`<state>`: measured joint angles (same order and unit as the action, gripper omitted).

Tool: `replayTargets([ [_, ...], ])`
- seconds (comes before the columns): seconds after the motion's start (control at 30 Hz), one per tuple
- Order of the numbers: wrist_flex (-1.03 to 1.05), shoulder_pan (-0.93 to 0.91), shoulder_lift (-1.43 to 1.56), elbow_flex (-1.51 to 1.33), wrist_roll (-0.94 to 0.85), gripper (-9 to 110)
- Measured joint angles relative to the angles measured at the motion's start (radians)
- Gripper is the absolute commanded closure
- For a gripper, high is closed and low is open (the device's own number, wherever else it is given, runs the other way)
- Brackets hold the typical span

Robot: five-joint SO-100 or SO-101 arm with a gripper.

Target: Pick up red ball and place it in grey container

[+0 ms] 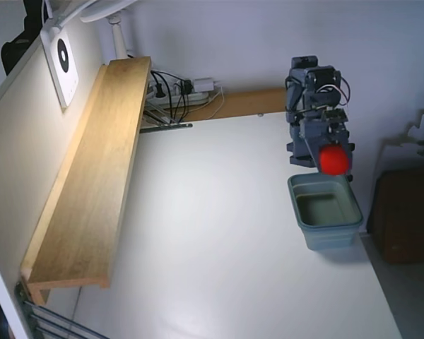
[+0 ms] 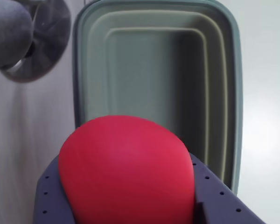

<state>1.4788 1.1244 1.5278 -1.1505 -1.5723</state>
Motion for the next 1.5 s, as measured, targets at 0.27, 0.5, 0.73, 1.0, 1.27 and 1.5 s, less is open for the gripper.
replayTargets([
  [0.27, 0.0, 0.034, 0.0, 0.0, 0.0, 78],
  [0.5, 0.0, -0.011, 0.0, 0.0, 0.0, 78],
  [0.73, 0.0, -0.049, 0.0, 0.0, 0.0, 78],
  [1.0, 0.0, -0.049, 0.0, 0.0, 0.0, 78],
  [1.27, 0.0, -0.049, 0.0, 0.0, 0.0, 78],
  [1.5, 0.0, -0.049, 0.0, 0.0, 0.0, 78],
])
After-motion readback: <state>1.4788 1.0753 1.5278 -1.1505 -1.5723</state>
